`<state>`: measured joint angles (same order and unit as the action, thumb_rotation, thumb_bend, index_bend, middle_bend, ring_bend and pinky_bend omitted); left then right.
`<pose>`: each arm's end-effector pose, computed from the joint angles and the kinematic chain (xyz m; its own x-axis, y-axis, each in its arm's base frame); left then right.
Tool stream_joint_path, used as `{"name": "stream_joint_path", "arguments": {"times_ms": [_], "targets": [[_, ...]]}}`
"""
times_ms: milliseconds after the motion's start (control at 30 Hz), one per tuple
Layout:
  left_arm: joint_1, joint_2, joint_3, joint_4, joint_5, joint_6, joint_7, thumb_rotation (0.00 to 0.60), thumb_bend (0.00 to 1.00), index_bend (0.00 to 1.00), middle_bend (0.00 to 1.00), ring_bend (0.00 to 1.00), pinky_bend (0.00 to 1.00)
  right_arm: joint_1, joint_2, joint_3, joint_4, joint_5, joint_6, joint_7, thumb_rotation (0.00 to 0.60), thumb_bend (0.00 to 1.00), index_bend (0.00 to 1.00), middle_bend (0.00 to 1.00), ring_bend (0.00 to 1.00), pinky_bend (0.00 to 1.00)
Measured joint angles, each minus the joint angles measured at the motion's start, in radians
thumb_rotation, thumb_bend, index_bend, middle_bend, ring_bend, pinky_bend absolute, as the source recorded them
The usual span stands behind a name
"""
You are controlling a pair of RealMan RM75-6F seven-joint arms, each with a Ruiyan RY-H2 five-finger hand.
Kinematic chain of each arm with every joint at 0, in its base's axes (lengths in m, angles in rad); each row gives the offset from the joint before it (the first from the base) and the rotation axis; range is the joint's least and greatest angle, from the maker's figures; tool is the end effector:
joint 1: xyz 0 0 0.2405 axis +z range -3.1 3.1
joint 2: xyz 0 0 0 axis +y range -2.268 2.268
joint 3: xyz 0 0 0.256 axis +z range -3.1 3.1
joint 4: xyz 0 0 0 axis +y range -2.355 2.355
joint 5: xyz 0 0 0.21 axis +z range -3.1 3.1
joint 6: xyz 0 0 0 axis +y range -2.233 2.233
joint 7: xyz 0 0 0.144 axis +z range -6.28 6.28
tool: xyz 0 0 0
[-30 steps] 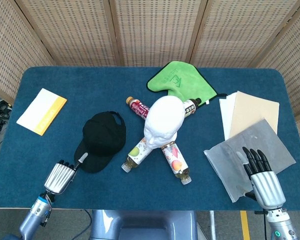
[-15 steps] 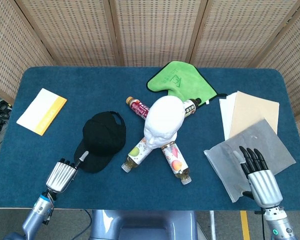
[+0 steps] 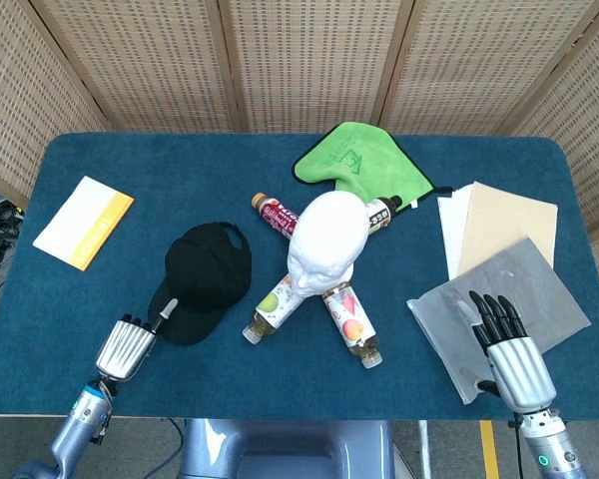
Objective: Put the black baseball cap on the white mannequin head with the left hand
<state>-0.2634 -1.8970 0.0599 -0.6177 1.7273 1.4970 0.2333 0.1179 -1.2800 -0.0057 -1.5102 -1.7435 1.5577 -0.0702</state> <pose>-0.3045 0.2197 -0.0411 0.7525 -0.1442 0.6426 0.5571 -0.3811 -0.7378 -0.2766 -0.1744 0.1057 0.4082 0.0418 0.9119 -0.8720 -0.2776 0.4031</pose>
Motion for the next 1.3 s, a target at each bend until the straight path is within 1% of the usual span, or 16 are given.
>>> {"name": "stream_joint_path", "arguments": {"times_ms": [333,567,633,767,867,1067,1133,1233,1300], "targets": [[-0.027,-0.074,-0.014,0.093,-0.015,-0.012,0.010,0.600,0.42,0.05,0.85,0.79,0.73,0.002,-0.004,0.002,0.004,-0.002,0.007,0.006,0.600,0.05,0.02,0.00,0.00,0.00],[-0.049,-0.131,-0.020,0.188,-0.021,-0.017,0.012,0.600,0.42,0.19,0.86,0.80,0.73,0.004,-0.007,0.002,0.008,-0.004,0.009,0.007,0.600,0.05,0.02,0.00,0.00,0.00],[-0.054,-0.145,-0.019,0.212,-0.020,-0.013,0.012,0.600,0.42,0.24,0.86,0.80,0.74,0.005,-0.008,0.002,0.009,-0.005,0.009,0.009,0.600,0.05,0.02,0.00,0.00,0.00],[-0.064,-0.177,-0.014,0.271,-0.017,0.004,0.009,0.600,0.44,0.39,0.87,0.81,0.74,0.006,-0.010,0.001,0.013,-0.007,0.010,0.010,0.600,0.05,0.02,0.00,0.00,0.00],[-0.070,-0.197,-0.010,0.307,-0.015,0.017,0.009,0.600,0.45,0.46,0.88,0.82,0.74,0.007,-0.011,0.001,0.015,-0.009,0.012,0.012,0.600,0.05,0.02,0.00,0.00,0.00],[-0.085,-0.223,-0.002,0.368,-0.011,0.064,0.024,0.600,0.46,0.54,0.89,0.83,0.75,0.008,-0.014,-0.001,0.020,-0.015,0.018,0.018,0.600,0.05,0.02,0.00,0.00,0.00],[-0.091,-0.227,-0.001,0.380,-0.011,0.078,0.027,0.600,0.47,0.58,0.89,0.83,0.75,0.008,-0.014,-0.002,0.021,-0.016,0.019,0.018,0.600,0.05,0.02,0.00,0.00,0.00],[-0.099,-0.230,-0.002,0.391,-0.014,0.093,0.028,0.600,0.54,0.64,0.89,0.84,0.75,0.008,-0.014,-0.002,0.022,-0.017,0.020,0.021,0.600,0.05,0.02,0.00,0.00,0.00],[-0.105,-0.227,-0.002,0.399,-0.015,0.101,0.030,0.600,0.60,0.69,0.90,0.84,0.75,0.008,-0.014,-0.003,0.022,-0.018,0.021,0.021,0.600,0.05,0.02,0.00,0.00,0.00]]}}
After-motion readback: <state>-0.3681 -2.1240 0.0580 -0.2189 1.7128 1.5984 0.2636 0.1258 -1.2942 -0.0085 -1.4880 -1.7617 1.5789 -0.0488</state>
